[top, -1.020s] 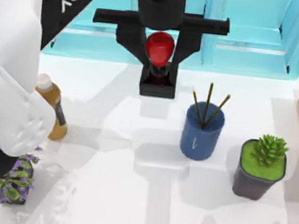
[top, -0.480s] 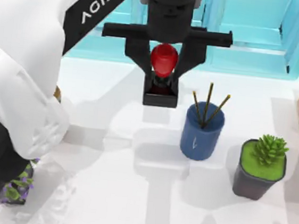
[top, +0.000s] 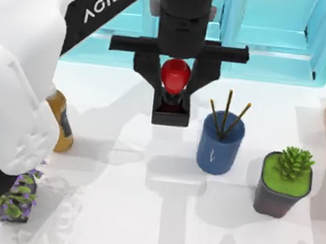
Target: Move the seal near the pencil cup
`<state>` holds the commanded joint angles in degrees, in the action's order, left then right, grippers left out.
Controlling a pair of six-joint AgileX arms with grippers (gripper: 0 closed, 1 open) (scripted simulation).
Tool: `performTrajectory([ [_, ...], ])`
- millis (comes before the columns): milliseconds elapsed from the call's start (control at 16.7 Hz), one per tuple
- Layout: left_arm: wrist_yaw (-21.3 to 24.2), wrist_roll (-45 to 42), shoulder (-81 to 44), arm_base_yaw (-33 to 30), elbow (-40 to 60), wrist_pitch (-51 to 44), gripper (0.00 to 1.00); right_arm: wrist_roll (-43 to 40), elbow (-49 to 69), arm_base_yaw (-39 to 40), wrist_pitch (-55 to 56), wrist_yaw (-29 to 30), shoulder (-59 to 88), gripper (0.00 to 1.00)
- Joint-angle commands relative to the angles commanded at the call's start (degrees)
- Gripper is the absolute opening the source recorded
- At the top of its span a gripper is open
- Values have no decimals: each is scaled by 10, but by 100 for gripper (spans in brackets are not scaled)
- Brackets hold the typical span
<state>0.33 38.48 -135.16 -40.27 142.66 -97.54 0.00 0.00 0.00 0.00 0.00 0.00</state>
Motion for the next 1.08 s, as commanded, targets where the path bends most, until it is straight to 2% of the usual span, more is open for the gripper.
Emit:
performTrajectory([
  [240, 0, 0, 2, 0, -5, 3, 0, 0, 0, 0, 0, 0, 0, 100],
  [1020, 0, 0, 2, 0, -5, 3, 98, 0, 0, 0, 0, 0, 0, 100],
  [1080, 0, 0, 2, 0, -5, 3, 100, 0, 0, 0, 0, 0, 0, 100],
])
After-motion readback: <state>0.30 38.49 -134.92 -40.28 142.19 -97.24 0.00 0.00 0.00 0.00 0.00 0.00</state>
